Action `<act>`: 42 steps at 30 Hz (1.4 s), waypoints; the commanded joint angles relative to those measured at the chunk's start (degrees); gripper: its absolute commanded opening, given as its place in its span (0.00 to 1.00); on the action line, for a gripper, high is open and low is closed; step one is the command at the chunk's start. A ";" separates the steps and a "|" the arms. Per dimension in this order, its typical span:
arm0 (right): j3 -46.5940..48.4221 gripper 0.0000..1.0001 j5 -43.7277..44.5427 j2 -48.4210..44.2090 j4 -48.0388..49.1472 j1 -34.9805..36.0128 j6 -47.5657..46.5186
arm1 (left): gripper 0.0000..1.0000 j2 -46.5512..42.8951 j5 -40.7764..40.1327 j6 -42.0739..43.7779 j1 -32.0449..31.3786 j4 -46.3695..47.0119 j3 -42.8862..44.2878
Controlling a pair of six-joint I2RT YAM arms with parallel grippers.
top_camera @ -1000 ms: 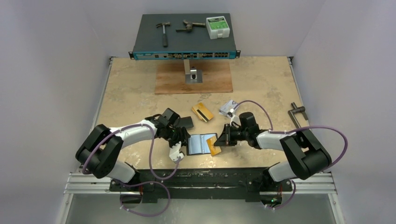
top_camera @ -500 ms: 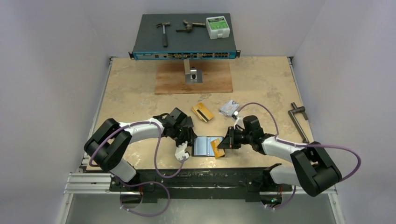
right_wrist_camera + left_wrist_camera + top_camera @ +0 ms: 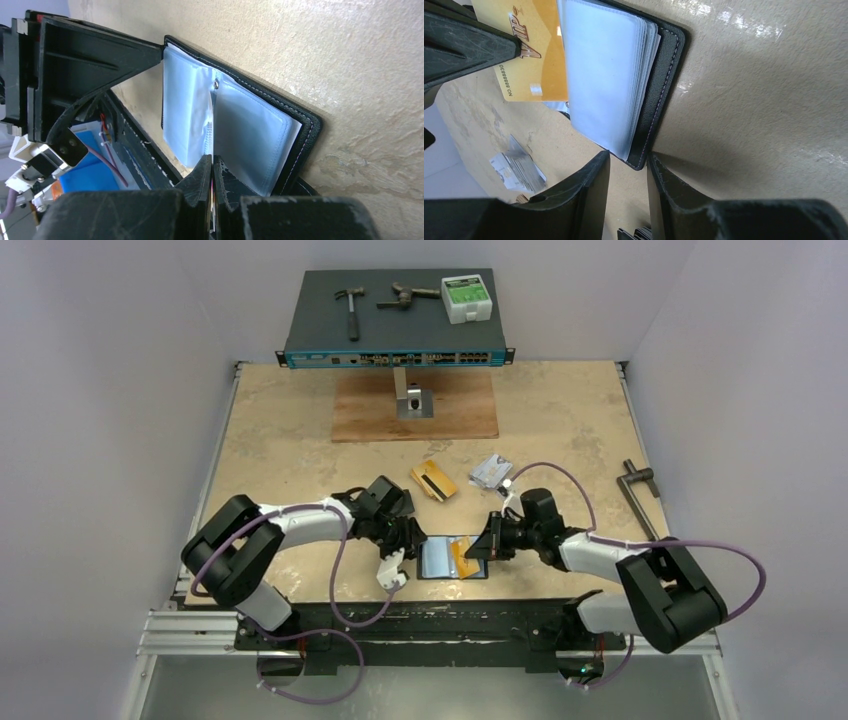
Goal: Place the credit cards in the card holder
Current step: Insert the credit card into the card holder.
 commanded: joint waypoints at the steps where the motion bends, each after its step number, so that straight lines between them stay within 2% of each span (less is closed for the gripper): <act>1: -1.20 0.00 -3.17 1.48 7.31 -0.26 1.92 | 0.34 -2.86 2.10 17.86 -0.20 3.43 -2.20; 9: -2.08 0.00 -3.07 -0.32 7.57 -0.24 2.52 | 0.38 -5.67 3.75 17.42 -0.30 5.31 -5.20; 23: -3.15 0.00 -4.80 1.01 11.47 -0.22 3.75 | 0.37 -6.53 4.99 19.21 -0.64 5.69 -7.31; 42: -2.33 0.00 -5.47 8.21 17.75 -0.27 5.13 | 0.36 -3.22 4.78 19.39 -2.83 6.11 -6.31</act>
